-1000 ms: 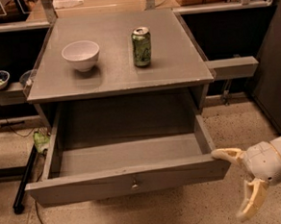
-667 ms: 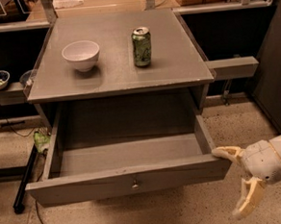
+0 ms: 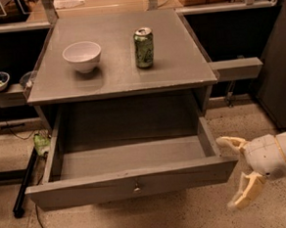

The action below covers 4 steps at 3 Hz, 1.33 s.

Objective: Open top drawer

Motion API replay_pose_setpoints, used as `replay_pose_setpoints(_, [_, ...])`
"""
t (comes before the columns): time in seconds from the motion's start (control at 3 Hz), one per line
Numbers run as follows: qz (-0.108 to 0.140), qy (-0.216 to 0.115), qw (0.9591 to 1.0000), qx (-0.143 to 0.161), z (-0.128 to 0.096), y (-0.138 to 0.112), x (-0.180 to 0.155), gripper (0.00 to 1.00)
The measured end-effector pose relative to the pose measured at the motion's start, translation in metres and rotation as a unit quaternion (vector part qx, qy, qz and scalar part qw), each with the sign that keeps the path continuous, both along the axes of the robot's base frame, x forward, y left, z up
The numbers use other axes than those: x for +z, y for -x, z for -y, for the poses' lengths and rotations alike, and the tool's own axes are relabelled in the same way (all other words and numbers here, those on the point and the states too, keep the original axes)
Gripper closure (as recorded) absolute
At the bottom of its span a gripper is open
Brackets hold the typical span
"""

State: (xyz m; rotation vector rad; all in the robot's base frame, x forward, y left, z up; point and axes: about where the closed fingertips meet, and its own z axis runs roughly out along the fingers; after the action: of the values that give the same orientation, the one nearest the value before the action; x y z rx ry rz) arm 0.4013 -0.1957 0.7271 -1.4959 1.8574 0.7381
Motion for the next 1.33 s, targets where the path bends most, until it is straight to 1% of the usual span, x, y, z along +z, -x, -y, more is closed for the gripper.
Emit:
replay_pose_setpoints(0.33, [0.000,0.000,1.0000,0.000,0.000,0.000,0.000,0.00])
replay_pose_setpoints(0.67, [-0.026,-0.012,0.9993,0.024,-0.016,-0.004,-0.016,0.00])
replay_pose_setpoints(1.0, [-0.047,-0.018,0.9974,0.051,-0.037,-0.007,-0.032,0.00])
replay_pose_setpoints(1.33, [-0.062,-0.020,0.9956,0.068,-0.050,-0.007,-0.043,0.00])
